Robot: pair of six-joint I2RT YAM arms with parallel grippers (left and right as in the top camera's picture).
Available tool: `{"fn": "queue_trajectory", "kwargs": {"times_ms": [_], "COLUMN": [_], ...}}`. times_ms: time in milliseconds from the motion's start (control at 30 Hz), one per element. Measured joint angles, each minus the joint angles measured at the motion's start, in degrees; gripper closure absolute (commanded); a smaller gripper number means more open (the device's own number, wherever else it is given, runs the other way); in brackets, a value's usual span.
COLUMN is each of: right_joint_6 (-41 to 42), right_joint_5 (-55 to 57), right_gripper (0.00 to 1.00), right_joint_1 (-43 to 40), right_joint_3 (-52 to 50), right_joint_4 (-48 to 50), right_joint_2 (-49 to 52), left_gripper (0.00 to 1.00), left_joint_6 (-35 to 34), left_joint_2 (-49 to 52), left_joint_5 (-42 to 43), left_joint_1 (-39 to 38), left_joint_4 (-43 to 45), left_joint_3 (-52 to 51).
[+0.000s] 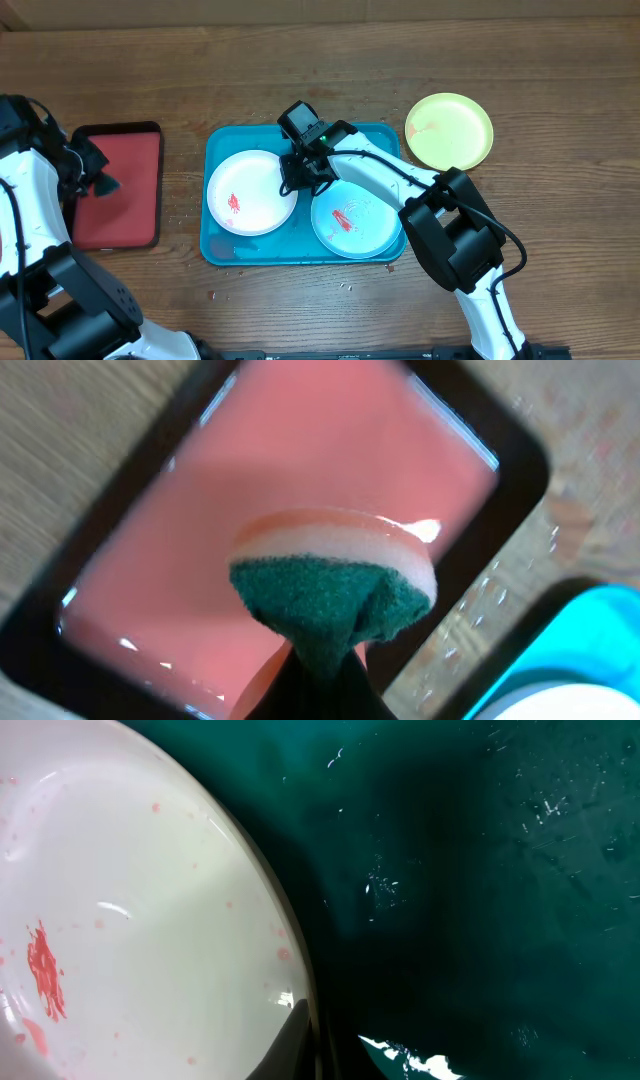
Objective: Clean dirty plates on tray and stack at the side
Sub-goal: 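Slide the white plate toward the tray's left side with the right gripper, then carry the wet sponge with the left gripper onto the white plate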
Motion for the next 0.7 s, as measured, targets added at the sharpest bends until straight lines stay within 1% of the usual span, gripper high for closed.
{"fn": "queue_trajectory", "kwargs": {"times_ms": [100, 200, 233, 400, 467, 533, 700], "right_joint_6": [0.11, 0.11, 0.13, 1.62, 2.12, 2.51, 4.52], "right_joint_5": [0.04, 0.04, 0.07, 0.7, 0.85, 0.94, 1.29], "right_gripper": [0.96, 0.96, 0.96, 0.96, 0.96, 0.96, 0.96], "right_joint_1": [0.0, 0.0, 0.0, 0.0, 0.0, 0.0, -0.02], "right_joint_3": [0.0, 0.0, 0.0, -0.04, -0.07, -0.07, -0.07], "right_joint_4": [-0.11, -0.04, 0.15, 1.14, 1.31, 1.36, 0.96], "right_joint_2": [0.0, 0.0, 0.0, 0.0, 0.0, 0.0, 0.0], "left_gripper": [0.96, 0.96, 0.96, 0.96, 0.96, 0.96, 0.96], "left_joint_6": [0.15, 0.15, 0.15, 0.15, 0.15, 0.15, 0.07], "left_joint_2": [0.04, -0.17, -0.81, -4.66, -5.53, -5.68, -5.46], "left_joint_5": [1.2, 4.81, 6.75, 10.97, 12.15, 13.31, 16.11], "left_joint_1": [0.0, 0.0, -0.09, -2.43, -5.22, -8.79, -20.2], "left_joint_4": [-0.76, -3.93, -5.18, -8.76, -10.36, -10.12, -2.58], "left_joint_3": [0.2, 1.73, 2.49, 3.91, 3.82, 2.51, -6.91]}}
